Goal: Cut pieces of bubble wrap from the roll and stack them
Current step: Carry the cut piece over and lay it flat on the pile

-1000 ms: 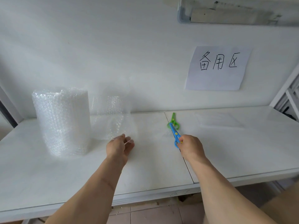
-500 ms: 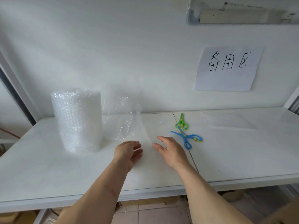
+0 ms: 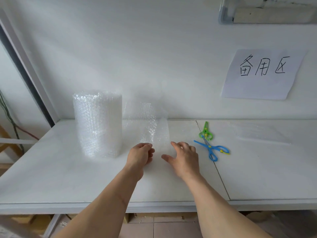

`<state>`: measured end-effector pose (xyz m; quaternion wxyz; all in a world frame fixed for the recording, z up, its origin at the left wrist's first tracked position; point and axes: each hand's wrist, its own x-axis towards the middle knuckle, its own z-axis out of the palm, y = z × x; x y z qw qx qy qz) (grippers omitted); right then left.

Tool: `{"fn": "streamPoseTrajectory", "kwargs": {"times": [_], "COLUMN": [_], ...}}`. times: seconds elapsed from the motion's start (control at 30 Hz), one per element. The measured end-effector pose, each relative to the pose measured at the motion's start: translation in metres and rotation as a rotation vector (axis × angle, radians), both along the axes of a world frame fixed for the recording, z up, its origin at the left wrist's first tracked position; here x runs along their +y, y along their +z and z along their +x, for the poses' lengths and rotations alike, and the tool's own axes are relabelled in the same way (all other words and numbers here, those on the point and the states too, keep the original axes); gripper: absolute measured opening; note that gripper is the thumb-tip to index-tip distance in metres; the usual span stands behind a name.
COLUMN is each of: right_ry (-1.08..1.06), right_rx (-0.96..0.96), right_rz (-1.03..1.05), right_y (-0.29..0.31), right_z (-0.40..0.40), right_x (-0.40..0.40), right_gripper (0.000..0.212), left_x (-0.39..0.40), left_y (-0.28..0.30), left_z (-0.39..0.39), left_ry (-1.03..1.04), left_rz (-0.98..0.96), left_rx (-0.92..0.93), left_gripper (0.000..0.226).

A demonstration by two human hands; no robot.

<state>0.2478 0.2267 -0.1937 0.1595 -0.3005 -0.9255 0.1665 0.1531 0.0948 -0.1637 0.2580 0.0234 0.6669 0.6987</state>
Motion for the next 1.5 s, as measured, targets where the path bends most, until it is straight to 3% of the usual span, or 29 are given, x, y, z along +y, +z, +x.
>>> {"fn": "streamPoseTrajectory", "kwargs": {"times": [0.07, 0.2, 0.27, 0.37, 0.53, 0.67, 0.77, 0.93, 1.2, 1.27, 1.37, 1.5], "right_ry": [0.033, 0.060, 0.064, 0.052, 0.163, 0.259, 0.270, 0.281, 0.286, 0.289, 0.247, 0.116], "right_rx": [0.027, 0.166, 0.129, -0.008, -0.009, 0.101, 0.145, 0.301, 0.449, 0.438, 0.395, 0.338], "right_rz": [-0.051, -0.041, -0.091, -0.139, -0.058, -0.228, -0.411, -0.787, -0.975, -1.021, -0.994, -0.900], "right_y": [-0.004, -0.006, -0.007, -0.005, -0.007, -0.006, -0.001, 0.006, 0.009, 0.009, 0.013, 0.023], "right_z": [-0.006, -0.006, -0.003, -0.001, 0.013, 0.040, 0.050, 0.055, 0.062, 0.059, 0.049, 0.040], "right_x": [0.000, 0.001, 0.002, -0.001, -0.005, -0.005, -0.004, 0.004, 0.017, 0.017, 0.023, 0.032], "right_gripper": [0.059, 0.021, 0.026, 0.071, 0.042, 0.050, 0.044, 0.045, 0.038, 0.038, 0.049, 0.052], "left_x": [0.002, 0.005, 0.005, 0.007, 0.008, 0.001, -0.011, -0.037, -0.068, -0.074, -0.074, -0.071], "left_y": [-0.002, -0.011, -0.014, -0.015, -0.005, -0.002, -0.004, 0.001, -0.004, -0.009, -0.013, -0.010], "left_z": [-0.006, -0.015, -0.020, -0.027, -0.037, -0.044, -0.040, -0.025, -0.005, -0.002, -0.001, 0.003], "left_ry": [-0.035, -0.070, -0.078, -0.100, -0.136, -0.099, -0.189, -0.347, -0.334, -0.374, -0.364, -0.332], "left_rz": [0.003, 0.012, 0.021, 0.018, -0.003, 0.066, 0.087, -0.128, -0.368, -0.426, -0.428, -0.222], "left_rx": [0.036, 0.078, 0.085, 0.106, 0.169, 0.141, 0.172, 0.411, 0.531, 0.557, 0.549, 0.486], "left_gripper": [0.014, 0.018, 0.026, 0.034, 0.049, 0.051, 0.055, 0.073, 0.093, 0.087, 0.061, 0.038]}}
